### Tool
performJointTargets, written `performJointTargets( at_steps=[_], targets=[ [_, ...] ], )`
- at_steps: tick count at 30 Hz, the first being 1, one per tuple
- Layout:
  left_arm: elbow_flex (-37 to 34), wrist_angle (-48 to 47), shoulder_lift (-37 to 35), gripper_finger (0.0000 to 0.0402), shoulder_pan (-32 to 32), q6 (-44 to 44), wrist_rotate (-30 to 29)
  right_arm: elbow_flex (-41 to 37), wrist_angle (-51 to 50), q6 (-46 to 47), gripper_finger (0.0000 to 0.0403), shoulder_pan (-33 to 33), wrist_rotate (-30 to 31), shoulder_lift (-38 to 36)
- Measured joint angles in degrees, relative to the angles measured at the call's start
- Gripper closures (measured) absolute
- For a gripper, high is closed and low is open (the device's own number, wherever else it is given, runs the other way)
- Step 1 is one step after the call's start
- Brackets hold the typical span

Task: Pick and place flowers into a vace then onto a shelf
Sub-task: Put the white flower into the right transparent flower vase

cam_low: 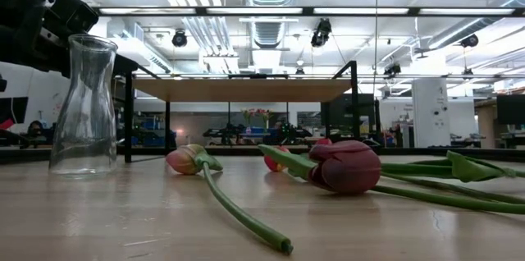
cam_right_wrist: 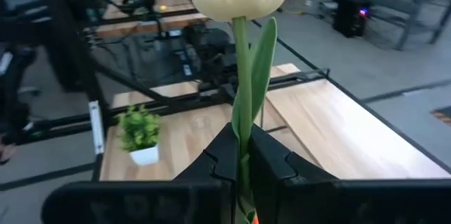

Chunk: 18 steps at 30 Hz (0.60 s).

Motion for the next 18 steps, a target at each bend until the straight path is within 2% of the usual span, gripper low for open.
performJointTargets(
  at_steps=[8, 13, 18],
  targets=[
    [0.0, 0.0, 0.0, 0.0396, 0.0, 0.0, 0.0, 0.0, -0.4, -9.9, 0.039, 8.4, 0.0, -1.8],
    [0.0, 0.0, 0.0, 0.0396, 0.0, 0.0, 0.0, 0.0, -1.5, -7.8, 0.039, 13.5, -0.1, -2.4],
    [0.0, 0.0, 0.0, 0.0396, 0.0, 0.0, 0.0, 0.0, -4.9, -0.1, 0.039, 17.9, -0.1, -2.4]
  ],
)
